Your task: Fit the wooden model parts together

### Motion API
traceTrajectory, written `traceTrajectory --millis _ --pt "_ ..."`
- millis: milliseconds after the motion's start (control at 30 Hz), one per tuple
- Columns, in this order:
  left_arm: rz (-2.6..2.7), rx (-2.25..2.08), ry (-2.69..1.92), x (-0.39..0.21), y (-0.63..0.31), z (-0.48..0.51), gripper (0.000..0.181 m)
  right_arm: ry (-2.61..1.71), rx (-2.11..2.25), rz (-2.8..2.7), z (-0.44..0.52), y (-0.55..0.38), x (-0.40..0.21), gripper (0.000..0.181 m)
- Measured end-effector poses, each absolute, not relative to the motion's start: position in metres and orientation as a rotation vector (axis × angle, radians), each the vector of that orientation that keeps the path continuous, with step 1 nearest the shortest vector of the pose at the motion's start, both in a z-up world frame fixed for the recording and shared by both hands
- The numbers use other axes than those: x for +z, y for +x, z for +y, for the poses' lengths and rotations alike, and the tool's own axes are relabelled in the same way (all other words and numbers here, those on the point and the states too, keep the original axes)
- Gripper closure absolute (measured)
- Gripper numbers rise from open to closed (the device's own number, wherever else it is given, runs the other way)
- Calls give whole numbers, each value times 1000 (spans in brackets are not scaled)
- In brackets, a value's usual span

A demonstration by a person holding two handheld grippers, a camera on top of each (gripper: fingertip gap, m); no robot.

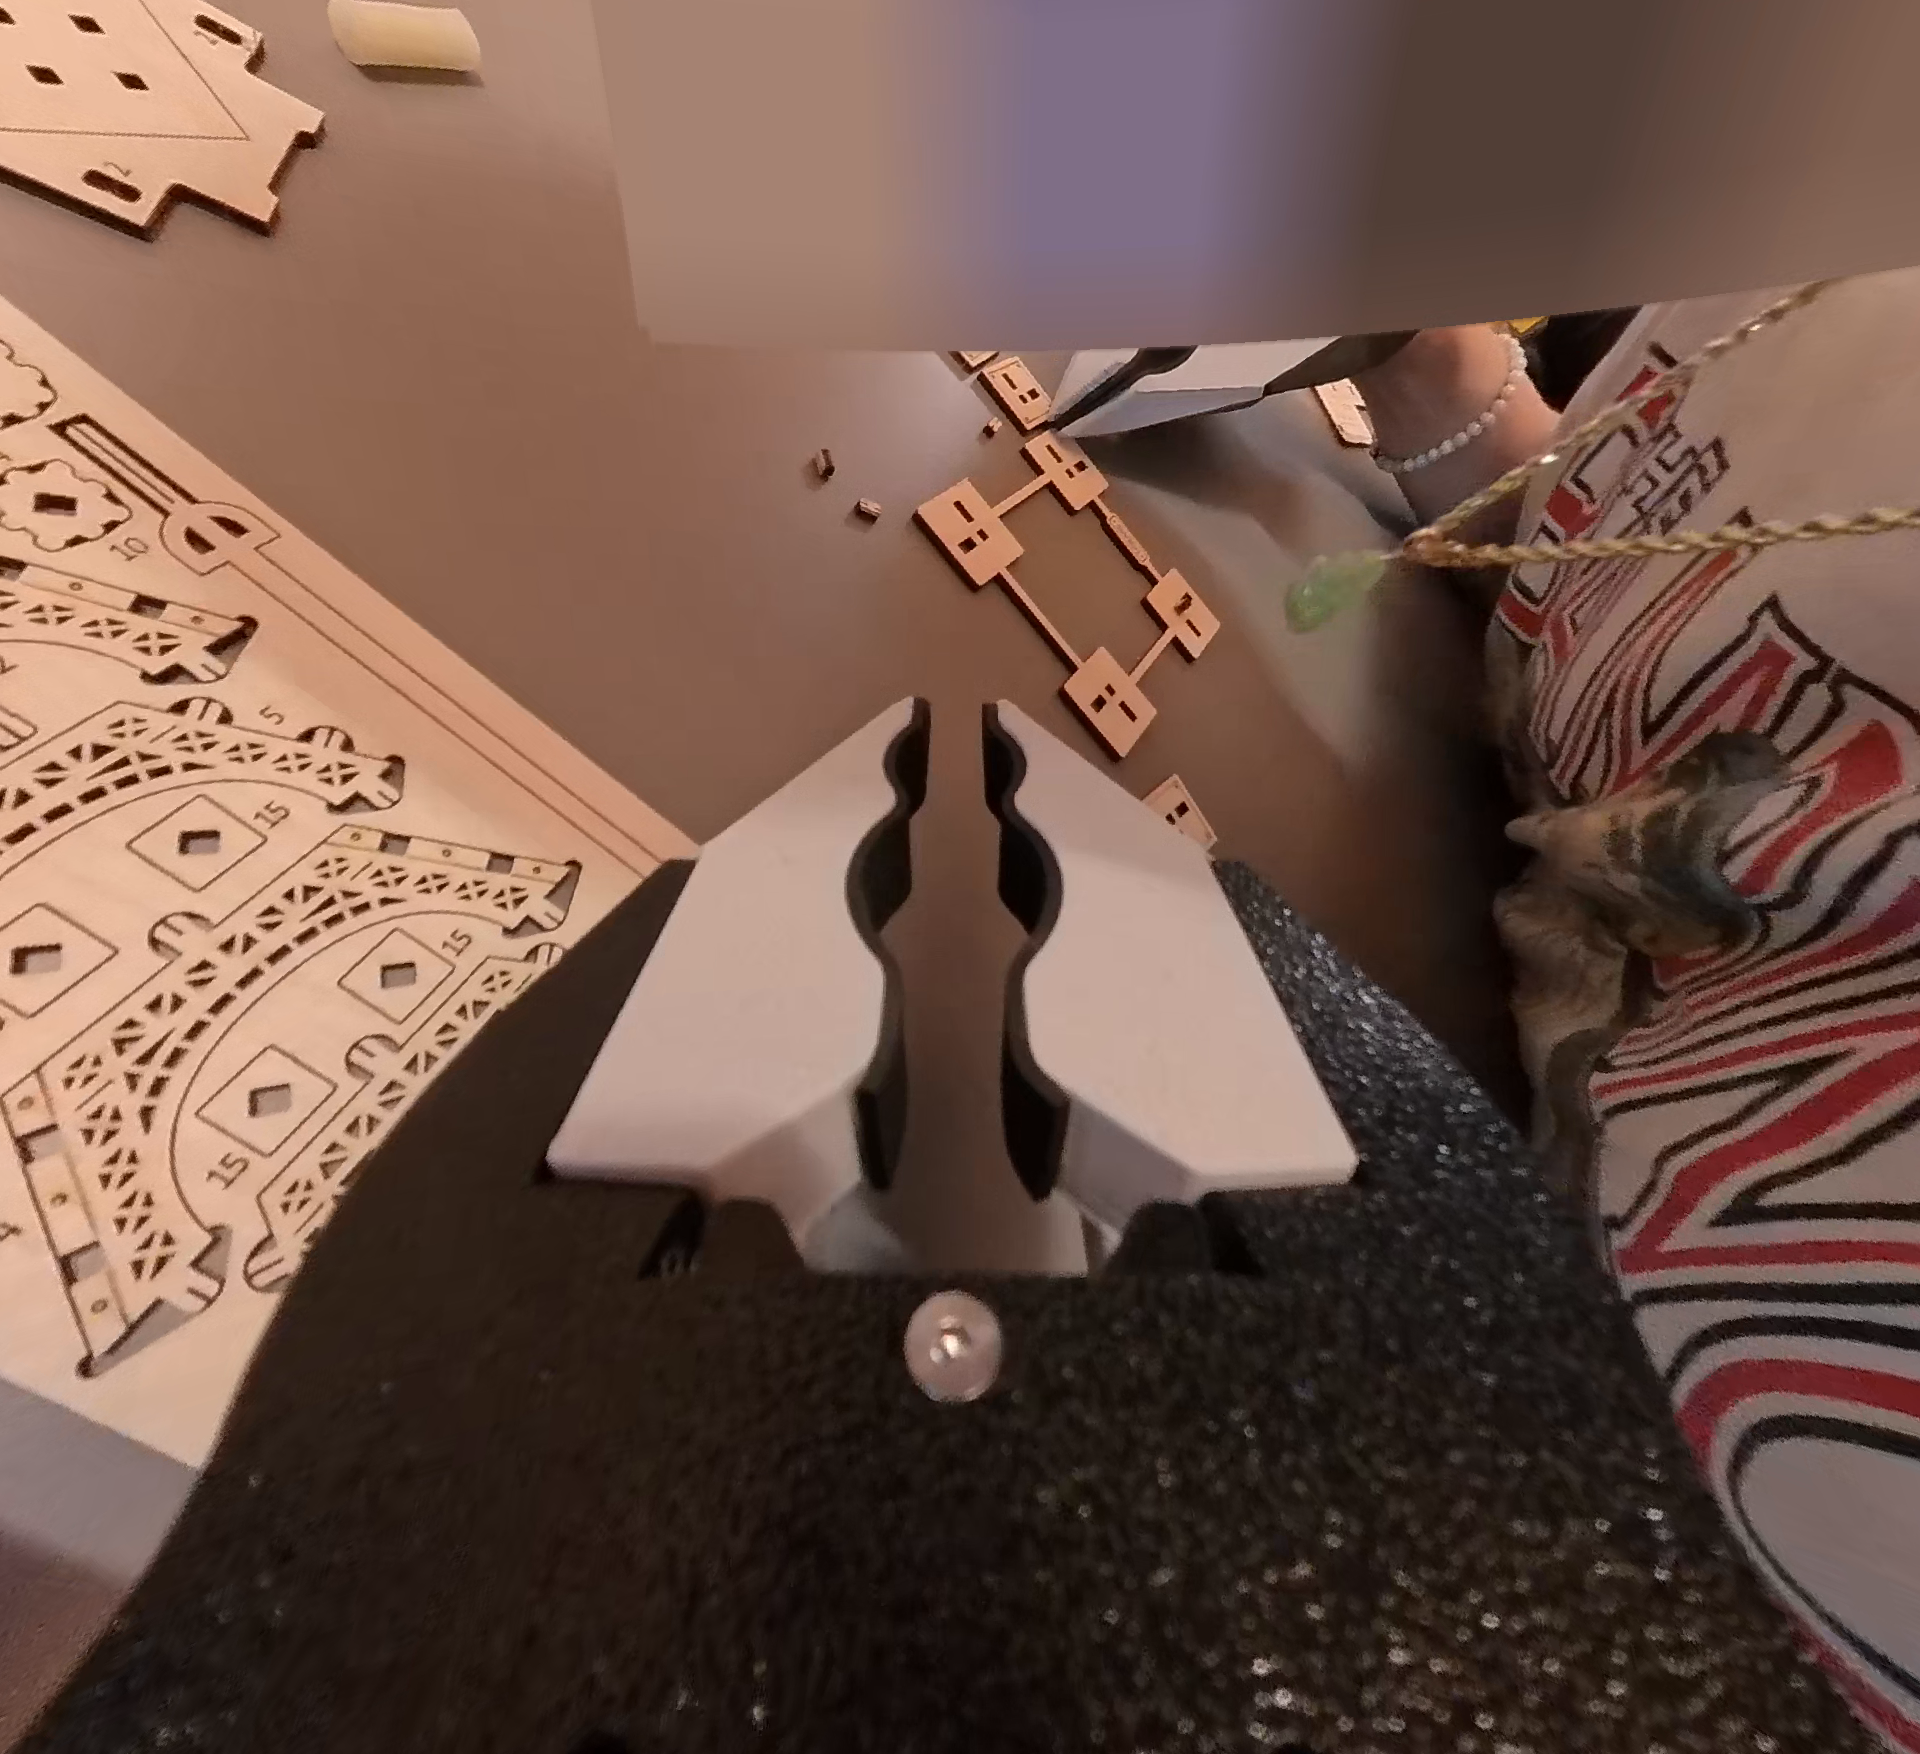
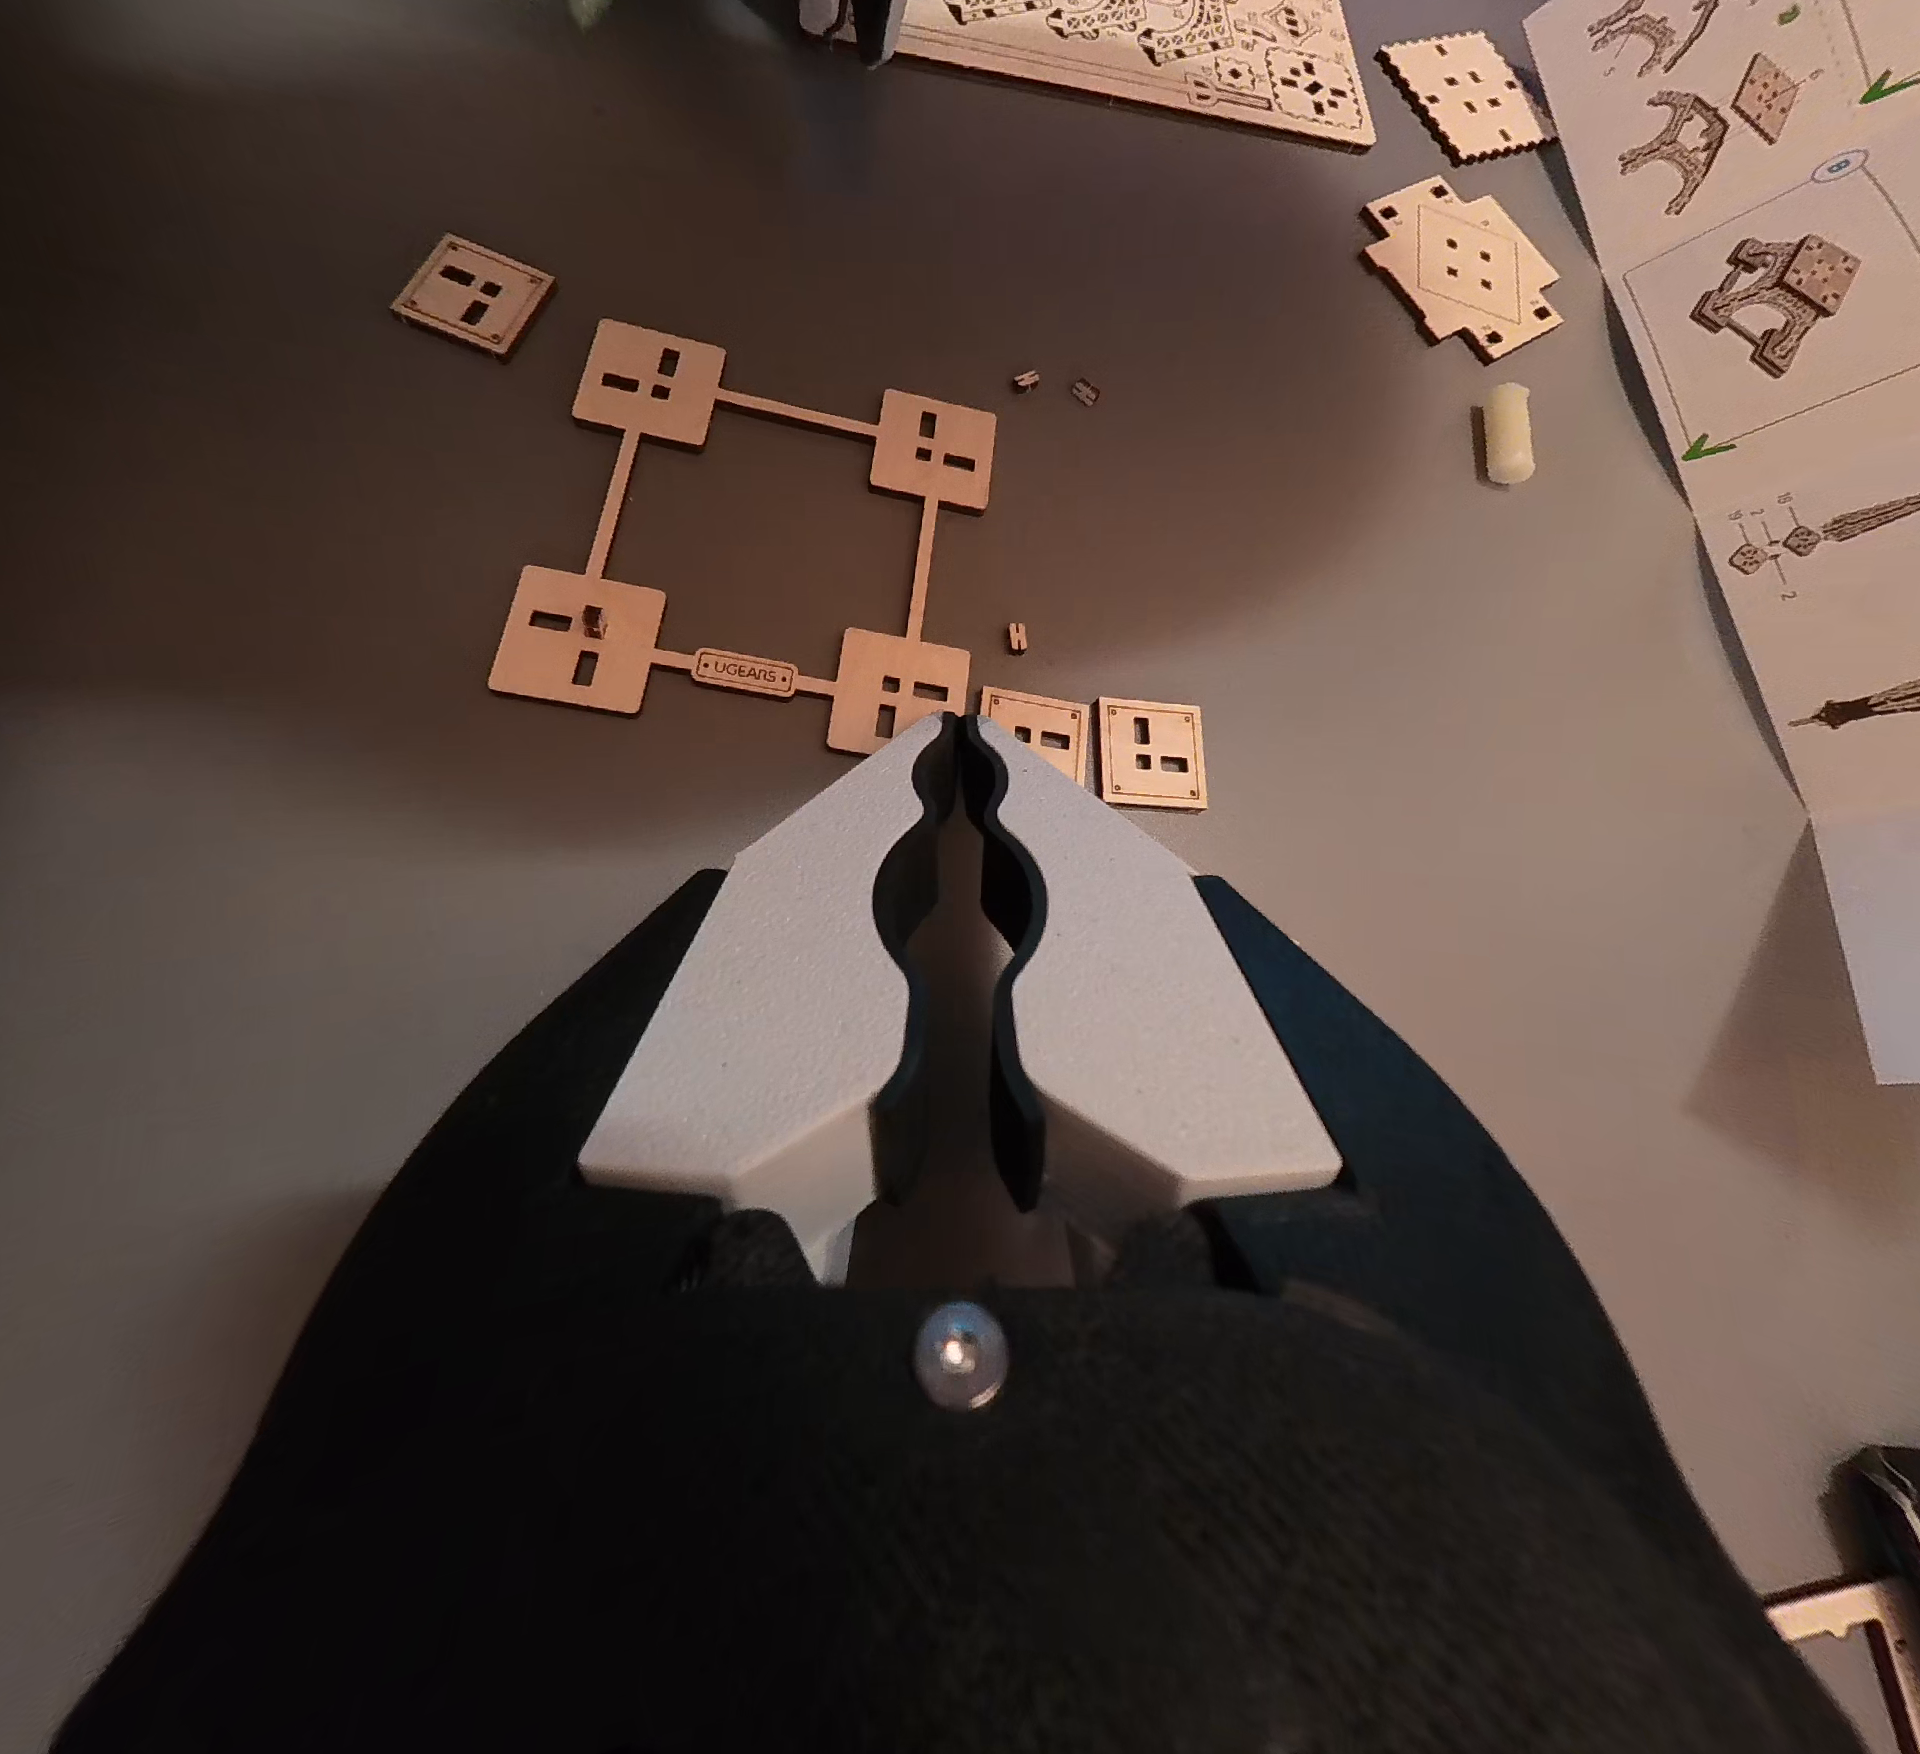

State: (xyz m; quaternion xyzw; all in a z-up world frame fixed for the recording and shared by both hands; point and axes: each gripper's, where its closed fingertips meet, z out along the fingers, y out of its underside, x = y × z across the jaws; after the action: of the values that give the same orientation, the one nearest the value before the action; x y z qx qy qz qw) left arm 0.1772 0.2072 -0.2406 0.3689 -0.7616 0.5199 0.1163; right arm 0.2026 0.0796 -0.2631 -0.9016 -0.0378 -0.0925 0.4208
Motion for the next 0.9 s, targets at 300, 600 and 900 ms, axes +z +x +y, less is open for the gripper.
traceTrajectory --millis 300,600,900 --pt "-2428 1548 883 -227 162 184 174 -2260 -229 -93 80 203 -263 181" --pt "-2626 1486 613 -220 133 114 177 -2259 -237 -96 79 203 -263 181" --pt "-3024 1185 509 -251 134 95 167 -2259 -238 -97 80 203 -263 181"
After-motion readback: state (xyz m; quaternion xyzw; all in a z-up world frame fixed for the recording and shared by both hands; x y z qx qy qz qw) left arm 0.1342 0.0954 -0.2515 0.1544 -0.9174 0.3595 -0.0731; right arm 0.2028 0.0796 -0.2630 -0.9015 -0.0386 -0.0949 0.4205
